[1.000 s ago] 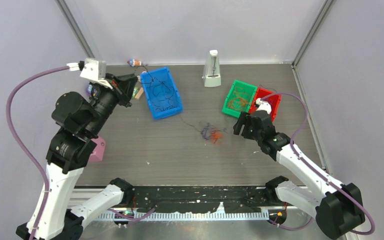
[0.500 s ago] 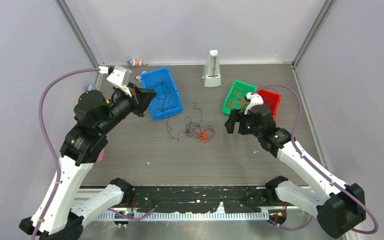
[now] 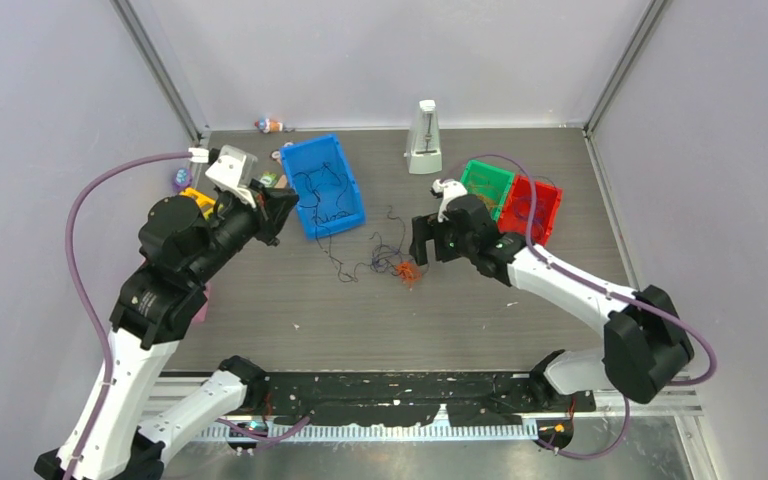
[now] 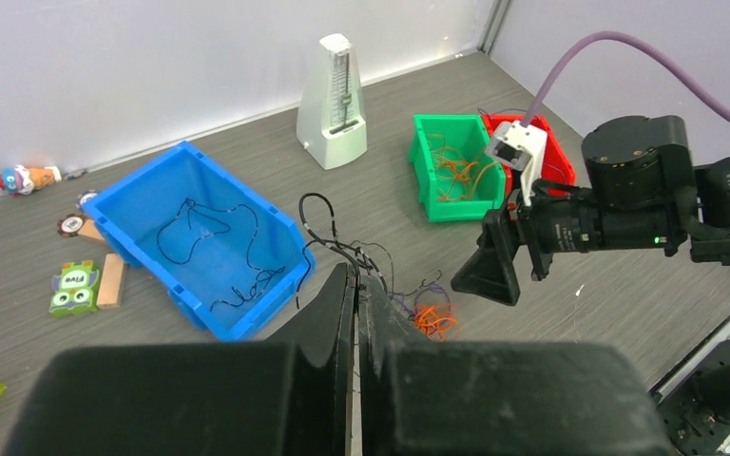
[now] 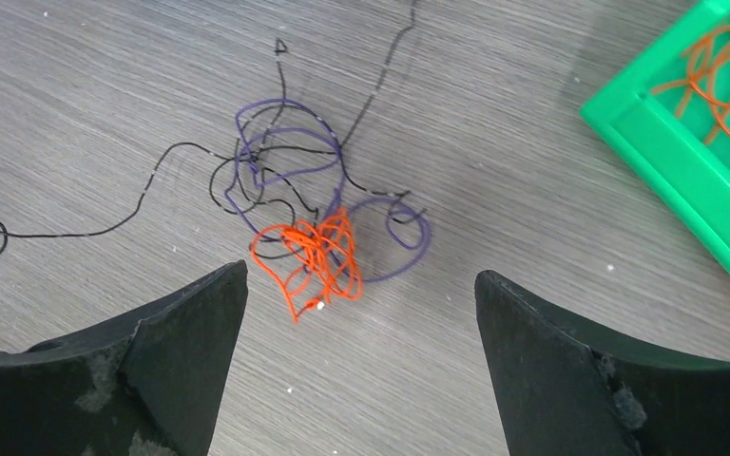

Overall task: Untangle the cables
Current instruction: Untie the cable.

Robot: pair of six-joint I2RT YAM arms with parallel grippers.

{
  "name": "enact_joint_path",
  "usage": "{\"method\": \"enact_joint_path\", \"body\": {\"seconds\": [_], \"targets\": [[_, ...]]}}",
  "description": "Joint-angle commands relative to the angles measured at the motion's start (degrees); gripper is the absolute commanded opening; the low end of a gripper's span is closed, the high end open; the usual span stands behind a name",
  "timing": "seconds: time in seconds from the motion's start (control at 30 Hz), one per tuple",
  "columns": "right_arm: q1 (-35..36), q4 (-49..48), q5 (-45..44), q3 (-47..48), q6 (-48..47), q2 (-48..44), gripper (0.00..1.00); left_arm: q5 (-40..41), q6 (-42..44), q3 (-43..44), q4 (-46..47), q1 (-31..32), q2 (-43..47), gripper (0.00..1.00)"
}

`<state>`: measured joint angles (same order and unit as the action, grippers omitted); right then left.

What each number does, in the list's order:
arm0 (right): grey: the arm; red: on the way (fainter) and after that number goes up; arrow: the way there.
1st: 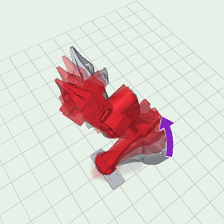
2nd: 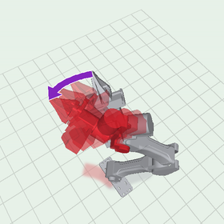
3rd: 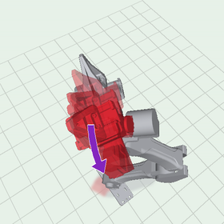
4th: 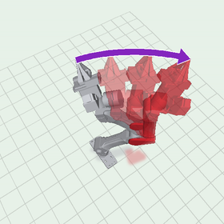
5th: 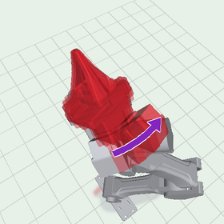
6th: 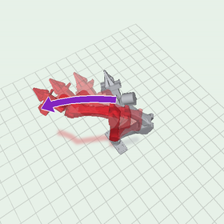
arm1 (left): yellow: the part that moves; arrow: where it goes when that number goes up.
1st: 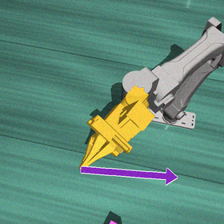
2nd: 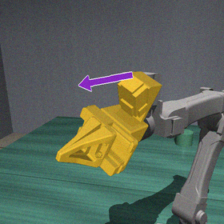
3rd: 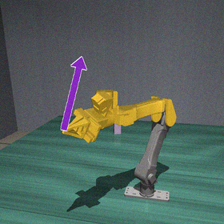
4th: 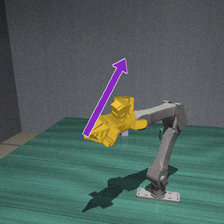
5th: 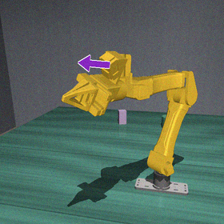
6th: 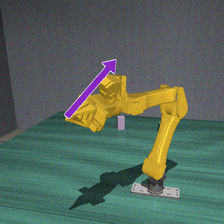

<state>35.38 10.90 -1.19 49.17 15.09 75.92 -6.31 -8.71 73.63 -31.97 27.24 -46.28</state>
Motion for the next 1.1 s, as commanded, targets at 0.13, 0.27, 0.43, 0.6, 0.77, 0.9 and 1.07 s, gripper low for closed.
{"method": "enact_joint_path", "body": {"seconds": [0.13, 0.27, 0.43, 0.6, 0.77, 0.9, 1.07], "targets": [[3.6, -5.1, 3.0, 9.1, -2.4, 8.6, 0.92, 2.8, 2.4, -0.6, -0.6, -0.3, 1.1, 0.00], [5.4, -4.3, 2.7, 12.9, -3.1, 13.6, 0.92, 3.0, 2.5, -0.4, -0.8, -0.3, 1.2, 0.00], [7.8, 1.4, -4.5, 18.4, -3.0, 21.8, 0.94, 5.1, 3.4, 0.6, -1.1, -0.3, 1.8, 0.00], [8.5, 8.9, -12.6, 20.3, -1.2, 26.5, 0.85, 11.3, 5.2, 2.2, -2.8, -0.3, 2.2, 0.00], [6.8, 10.2, -16.0, 12.4, 1.4, 23.2, 0.69, 23.5, 6.6, 2.5, -3.9, -0.3, 2.8, 0.00], [1.6, 11.2, -15.2, 4.6, 4.4, 16.8, 0.34, 37.7, 7.5, 2.7, -4.2, -0.3, 3.0, 0.00], [-8.8, 10.4, -11.7, -6.4, 10.2, 2.5, 0.06, 47.3, 8.5, 0.5, -1.1, -0.8, 3.3, 0.00]]}}
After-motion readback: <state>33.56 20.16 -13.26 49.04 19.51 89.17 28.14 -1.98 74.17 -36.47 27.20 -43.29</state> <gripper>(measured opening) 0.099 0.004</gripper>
